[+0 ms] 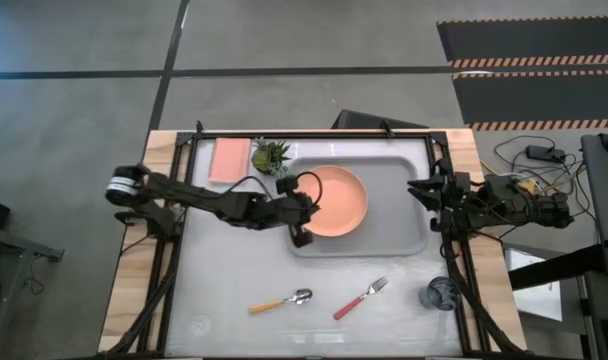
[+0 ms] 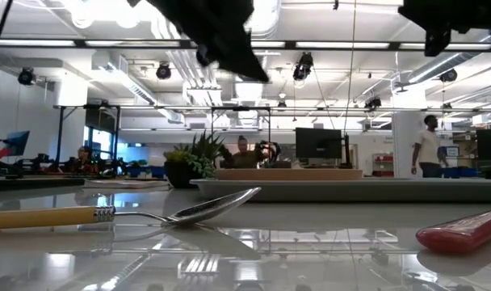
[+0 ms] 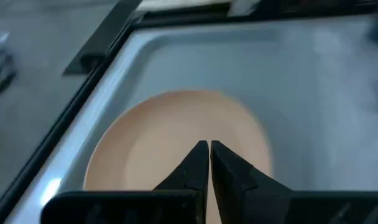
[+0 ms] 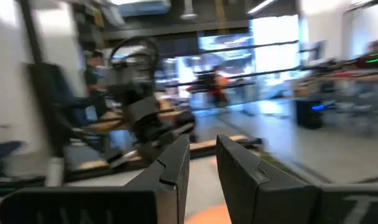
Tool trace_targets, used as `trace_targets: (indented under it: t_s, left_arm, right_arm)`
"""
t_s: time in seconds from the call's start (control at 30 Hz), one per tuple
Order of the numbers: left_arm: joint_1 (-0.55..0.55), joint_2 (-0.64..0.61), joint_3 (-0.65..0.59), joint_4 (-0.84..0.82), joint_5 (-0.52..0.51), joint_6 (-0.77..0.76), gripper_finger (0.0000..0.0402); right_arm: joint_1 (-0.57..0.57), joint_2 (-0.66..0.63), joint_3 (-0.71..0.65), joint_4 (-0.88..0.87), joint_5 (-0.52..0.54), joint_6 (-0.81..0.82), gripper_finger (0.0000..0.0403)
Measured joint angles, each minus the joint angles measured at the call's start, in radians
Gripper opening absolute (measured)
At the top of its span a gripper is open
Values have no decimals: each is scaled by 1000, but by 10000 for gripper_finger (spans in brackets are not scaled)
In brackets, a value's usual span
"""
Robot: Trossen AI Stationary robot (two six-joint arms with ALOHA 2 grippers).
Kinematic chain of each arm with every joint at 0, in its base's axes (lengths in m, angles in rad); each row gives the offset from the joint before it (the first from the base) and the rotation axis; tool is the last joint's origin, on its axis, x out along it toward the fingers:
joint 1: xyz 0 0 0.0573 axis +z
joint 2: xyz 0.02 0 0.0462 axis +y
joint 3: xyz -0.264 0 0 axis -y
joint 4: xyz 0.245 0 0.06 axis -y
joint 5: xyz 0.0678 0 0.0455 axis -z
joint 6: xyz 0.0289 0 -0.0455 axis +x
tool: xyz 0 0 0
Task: Pick and place plate/cup/fork/spoon on tray
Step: Put the light orange fork on the gray tray
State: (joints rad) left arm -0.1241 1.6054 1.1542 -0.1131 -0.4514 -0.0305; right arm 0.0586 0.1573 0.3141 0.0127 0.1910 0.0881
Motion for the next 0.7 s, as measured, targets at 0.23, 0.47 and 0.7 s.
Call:
trace_targets:
  t_s: [0.23,0.47,0.7]
  left_arm:
    - [-50,-108,-4,-3,3,201,0]
    - [-53,-224,-80,0,1,326,0]
    - [-53,-403,-238,44,-2,329,0]
  right_arm:
    - [3,221,51,150,-67,237,68]
    - [56,483,207,138,-141,411,68]
    - [168,722,354,51,-139,630,68]
